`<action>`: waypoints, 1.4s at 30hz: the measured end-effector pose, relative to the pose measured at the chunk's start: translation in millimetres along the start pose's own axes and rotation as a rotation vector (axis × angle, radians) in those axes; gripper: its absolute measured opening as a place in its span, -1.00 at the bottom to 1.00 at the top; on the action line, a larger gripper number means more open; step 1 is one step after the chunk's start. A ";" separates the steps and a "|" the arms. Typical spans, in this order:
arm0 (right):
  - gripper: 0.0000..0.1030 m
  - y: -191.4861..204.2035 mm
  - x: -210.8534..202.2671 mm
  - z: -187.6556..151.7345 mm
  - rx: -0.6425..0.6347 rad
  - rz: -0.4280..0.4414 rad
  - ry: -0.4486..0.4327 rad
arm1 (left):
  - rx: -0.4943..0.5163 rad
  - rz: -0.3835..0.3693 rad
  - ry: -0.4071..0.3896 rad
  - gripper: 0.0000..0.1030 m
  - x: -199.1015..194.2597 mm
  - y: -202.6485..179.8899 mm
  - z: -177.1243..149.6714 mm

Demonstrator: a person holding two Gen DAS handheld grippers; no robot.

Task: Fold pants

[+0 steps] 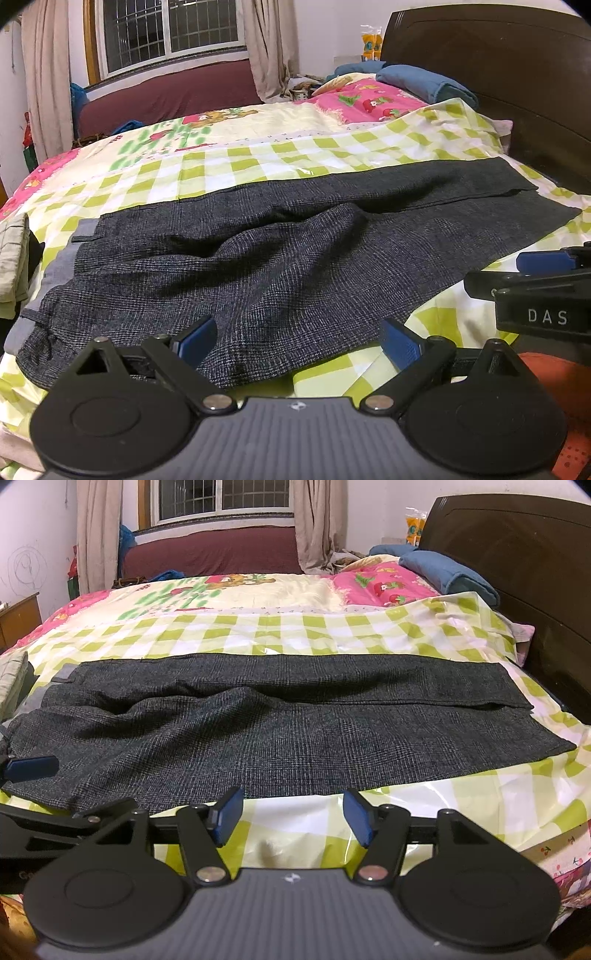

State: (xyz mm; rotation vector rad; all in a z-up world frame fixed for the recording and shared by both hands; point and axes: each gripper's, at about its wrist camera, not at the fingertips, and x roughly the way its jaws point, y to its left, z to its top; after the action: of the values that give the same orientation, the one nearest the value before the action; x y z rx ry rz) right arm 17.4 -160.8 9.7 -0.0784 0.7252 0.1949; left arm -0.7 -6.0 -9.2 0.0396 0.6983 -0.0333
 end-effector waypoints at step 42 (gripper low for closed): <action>0.20 -0.9 1.5 -1.4 0.006 0.009 0.016 | 0.028 -0.012 0.011 1.00 3.5 -5.1 -1.1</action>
State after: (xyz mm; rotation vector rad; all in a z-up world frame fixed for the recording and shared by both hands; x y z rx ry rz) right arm 17.7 -161.7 7.7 -0.0711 0.7425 0.2011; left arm 1.1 -11.1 -12.4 0.0623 0.7091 -0.0538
